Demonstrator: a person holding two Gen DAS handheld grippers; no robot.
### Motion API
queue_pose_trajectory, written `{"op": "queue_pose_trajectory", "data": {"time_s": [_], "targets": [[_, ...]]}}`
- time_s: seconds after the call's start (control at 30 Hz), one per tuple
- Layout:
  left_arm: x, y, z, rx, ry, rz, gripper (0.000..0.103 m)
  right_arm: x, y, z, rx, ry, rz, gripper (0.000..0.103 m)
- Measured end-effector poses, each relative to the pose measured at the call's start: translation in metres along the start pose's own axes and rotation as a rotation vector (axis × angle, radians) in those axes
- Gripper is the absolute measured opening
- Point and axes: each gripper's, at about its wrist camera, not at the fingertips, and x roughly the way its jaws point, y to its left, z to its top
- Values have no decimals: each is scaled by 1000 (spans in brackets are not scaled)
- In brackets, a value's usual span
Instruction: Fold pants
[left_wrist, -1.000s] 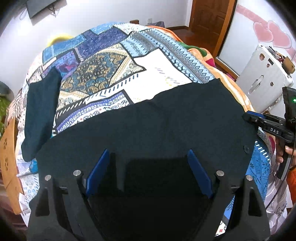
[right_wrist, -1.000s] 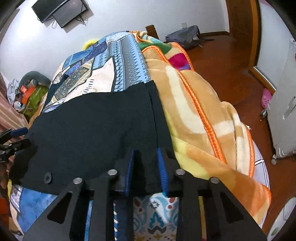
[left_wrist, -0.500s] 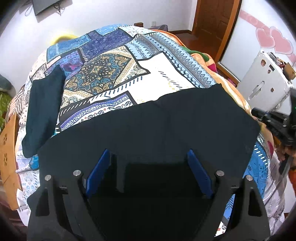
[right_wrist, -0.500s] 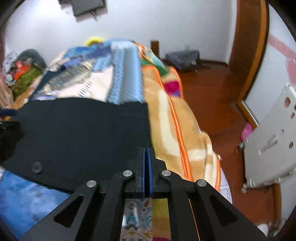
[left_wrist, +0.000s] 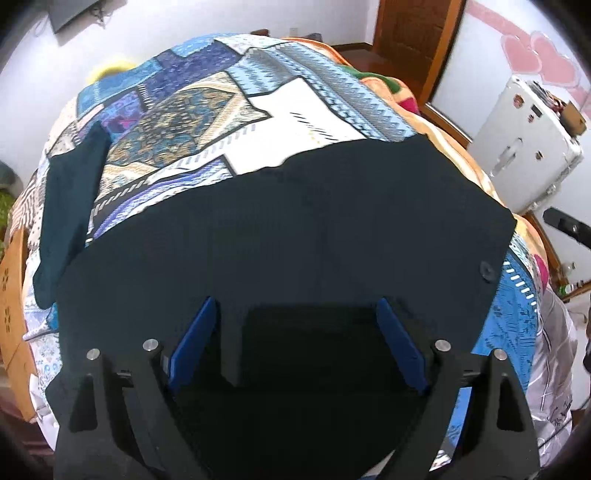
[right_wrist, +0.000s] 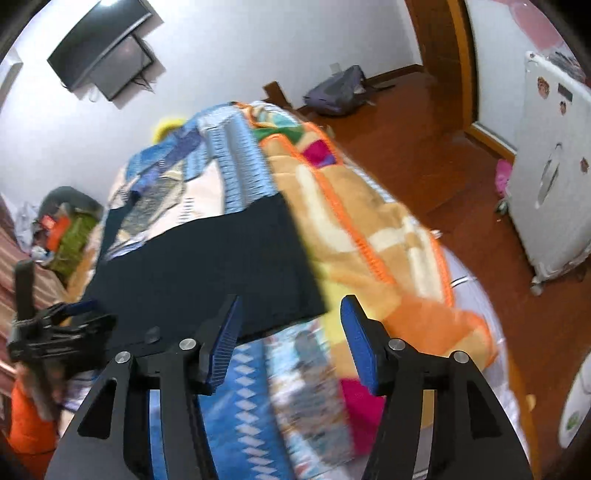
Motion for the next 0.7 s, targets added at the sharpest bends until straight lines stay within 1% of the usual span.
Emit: {"op": "queue_pose_trajectory", "data": {"time_s": [0.1, 0.2, 0.33, 0.43, 0.5, 0.53, 0.57, 0.6, 0.63, 0.67, 0.7], "targets": [[1, -10, 1, 25, -5, 6, 89, 17, 6, -14, 78, 58, 89, 53], [2, -14, 1, 27, -7, 0, 89, 37, 8, -22, 114, 95, 101, 53], [4, -11, 1, 13, -6, -8, 92, 54, 2, -18, 152, 62, 111, 51], [5, -10, 1, 4, -9, -15, 94, 67, -7, -12, 192, 53, 155, 51], [5, -12, 1, 7, -13, -10, 94, 74, -11, -8, 205, 29, 155, 49], [5, -12, 0, 8, -16, -8, 94, 76, -10, -6, 198, 15, 139, 45], [4, -12, 0, 8, -19, -7, 94, 76, -9, -5, 196, 4, 124, 36], [4, -12, 0, 6, -20, -8, 94, 77, -11, -2, 203, -4, 94, 29], [3, -11, 1, 3, -21, -9, 94, 77, -14, 0, 207, -7, 85, 14], [2, -10, 0, -2, -24, -9, 94, 77, -15, 3, 218, -7, 93, 9], [1, -9, 0, -6, -26, -8, 94, 75, -16, 6, 224, -11, 103, 9]]}}
